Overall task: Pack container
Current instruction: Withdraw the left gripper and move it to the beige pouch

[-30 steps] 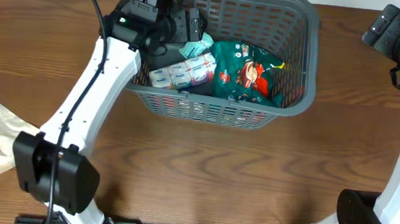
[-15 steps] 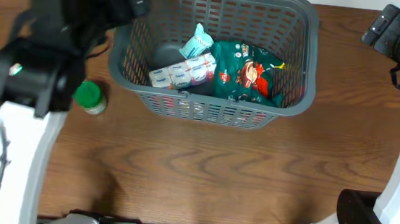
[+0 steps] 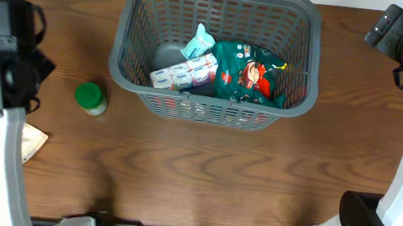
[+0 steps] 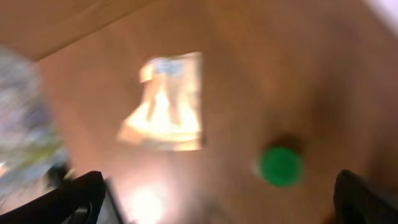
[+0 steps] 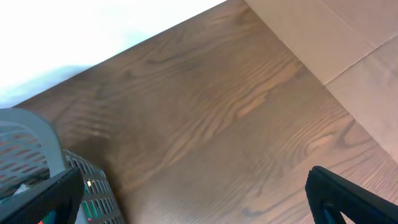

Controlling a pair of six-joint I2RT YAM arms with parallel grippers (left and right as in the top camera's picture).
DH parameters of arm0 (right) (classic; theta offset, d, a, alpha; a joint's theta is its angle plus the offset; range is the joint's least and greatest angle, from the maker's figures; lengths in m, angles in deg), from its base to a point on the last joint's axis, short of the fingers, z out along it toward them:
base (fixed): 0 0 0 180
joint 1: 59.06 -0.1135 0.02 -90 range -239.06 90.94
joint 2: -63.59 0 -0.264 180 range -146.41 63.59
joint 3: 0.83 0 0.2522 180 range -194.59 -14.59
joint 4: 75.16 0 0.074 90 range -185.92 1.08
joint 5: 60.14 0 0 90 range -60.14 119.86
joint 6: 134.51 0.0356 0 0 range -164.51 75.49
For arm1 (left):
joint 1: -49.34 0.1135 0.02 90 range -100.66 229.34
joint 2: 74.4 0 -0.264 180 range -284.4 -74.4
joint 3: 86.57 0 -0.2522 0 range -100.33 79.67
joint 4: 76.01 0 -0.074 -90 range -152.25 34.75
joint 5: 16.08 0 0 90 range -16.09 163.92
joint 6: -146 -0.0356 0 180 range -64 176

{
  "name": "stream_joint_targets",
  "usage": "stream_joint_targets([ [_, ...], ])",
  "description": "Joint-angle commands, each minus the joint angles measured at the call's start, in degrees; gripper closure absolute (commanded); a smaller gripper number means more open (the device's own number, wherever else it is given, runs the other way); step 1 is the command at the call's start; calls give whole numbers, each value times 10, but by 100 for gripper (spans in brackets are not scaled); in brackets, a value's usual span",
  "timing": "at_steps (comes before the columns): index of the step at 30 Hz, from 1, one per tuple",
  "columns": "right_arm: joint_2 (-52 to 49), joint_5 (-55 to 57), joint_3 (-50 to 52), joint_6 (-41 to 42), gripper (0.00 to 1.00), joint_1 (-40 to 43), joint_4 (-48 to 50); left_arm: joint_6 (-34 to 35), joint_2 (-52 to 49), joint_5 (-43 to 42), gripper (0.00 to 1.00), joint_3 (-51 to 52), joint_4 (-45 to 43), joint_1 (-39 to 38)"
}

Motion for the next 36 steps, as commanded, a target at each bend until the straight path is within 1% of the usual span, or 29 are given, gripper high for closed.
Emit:
stream_joint_targets([
  [1,2,10,-6,8,1,3,-1,44,-27,27,1,-1,26,54],
  [4,2,10,-5,8,1,3,-1,69,-44,22,1,0,43,100],
  [10,2,10,-5,8,1,3,-1,79,-57,-16,1,29,17,171],
  [12,2,10,-6,8,1,3,-1,70,-59,-16,2,46,2,186],
  [18,2,10,-5,8,1,3,-1,4,-60,-17,1,128,-54,219],
  [20,2,10,-5,8,1,3,-1,-28,-60,-23,8,164,-78,226],
  [22,2,10,-5,8,1,3,-1,-64,-60,-31,20,207,-107,236],
  [24,2,10,-5,8,1,3,-1,-95,-60,-44,22,251,-145,250],
  [27,2,10,-6,8,1,3,-1,-155,-60,-93,20,303,-201,273],
  [29,2,10,-6,8,1,3,-1,-179,-60,-122,14,327,-233,293],
  [32,2,10,-5,8,1,3,-1,-187,-60,-152,6,343,-265,329],
  [34,2,10,-5,8,1,3,-1,-204,-60,-175,4,346,-285,351],
  [36,2,10,-6,8,1,3,-1,-214,-60,-202,0,346,-305,372],
])
